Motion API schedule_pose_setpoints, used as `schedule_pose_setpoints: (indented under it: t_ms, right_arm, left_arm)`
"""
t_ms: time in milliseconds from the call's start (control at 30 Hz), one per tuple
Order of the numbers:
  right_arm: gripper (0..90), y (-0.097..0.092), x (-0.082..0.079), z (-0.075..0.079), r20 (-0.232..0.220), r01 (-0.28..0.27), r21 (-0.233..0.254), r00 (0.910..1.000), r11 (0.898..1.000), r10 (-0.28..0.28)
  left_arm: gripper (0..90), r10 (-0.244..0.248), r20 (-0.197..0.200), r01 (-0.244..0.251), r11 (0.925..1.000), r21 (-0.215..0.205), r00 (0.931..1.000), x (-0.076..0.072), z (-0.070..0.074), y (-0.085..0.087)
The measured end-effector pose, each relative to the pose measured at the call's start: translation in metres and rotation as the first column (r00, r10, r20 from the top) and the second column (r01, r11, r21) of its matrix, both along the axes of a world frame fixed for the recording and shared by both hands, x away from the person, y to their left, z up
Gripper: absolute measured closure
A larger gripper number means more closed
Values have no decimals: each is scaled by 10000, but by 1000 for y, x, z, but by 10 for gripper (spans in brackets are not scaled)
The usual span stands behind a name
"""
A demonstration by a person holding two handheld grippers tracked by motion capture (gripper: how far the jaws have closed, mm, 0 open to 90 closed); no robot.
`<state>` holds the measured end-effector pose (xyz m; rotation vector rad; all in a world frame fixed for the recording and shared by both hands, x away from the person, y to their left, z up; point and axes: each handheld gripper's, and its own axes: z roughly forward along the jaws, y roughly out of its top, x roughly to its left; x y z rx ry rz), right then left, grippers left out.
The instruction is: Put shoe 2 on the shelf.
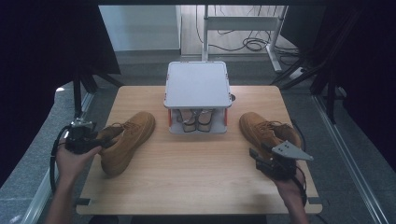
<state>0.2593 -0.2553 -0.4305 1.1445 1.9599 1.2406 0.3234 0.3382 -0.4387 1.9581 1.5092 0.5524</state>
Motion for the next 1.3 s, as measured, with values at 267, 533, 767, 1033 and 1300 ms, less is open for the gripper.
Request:
schedule_pose_setpoints:
  t_ms: [267,533,767,1033,1300]
  right_arm:
    - [442,-38,31,39,123,961,-803,9954,9921,-954]
    - [433,-81,69,42,-556,1796,-1179,9808,9766,-1870]
    - [432,-101,90,28,-1587,1516,-1083,9730,9825,-1676]
    - [455,-101,97,17,-2077,1468,-1595,9618,9762,-1786]
    - [501,-102,100,12,-2810,1431,-1861,9403,9720,-1922]
  left_arm:
    - [442,11,4,-11,9999,-114,10000,-1,-2,4]
    - [438,-35,5,35,9998,-200,10000,-1,-1,3]
    - [434,-26,-4,26,9994,-343,10000,-1,-1,6]
    - [434,15,-75,-18,9992,-393,10000,0,-5,5]
    - [436,3,-175,-9,9995,-300,9998,0,-5,4]
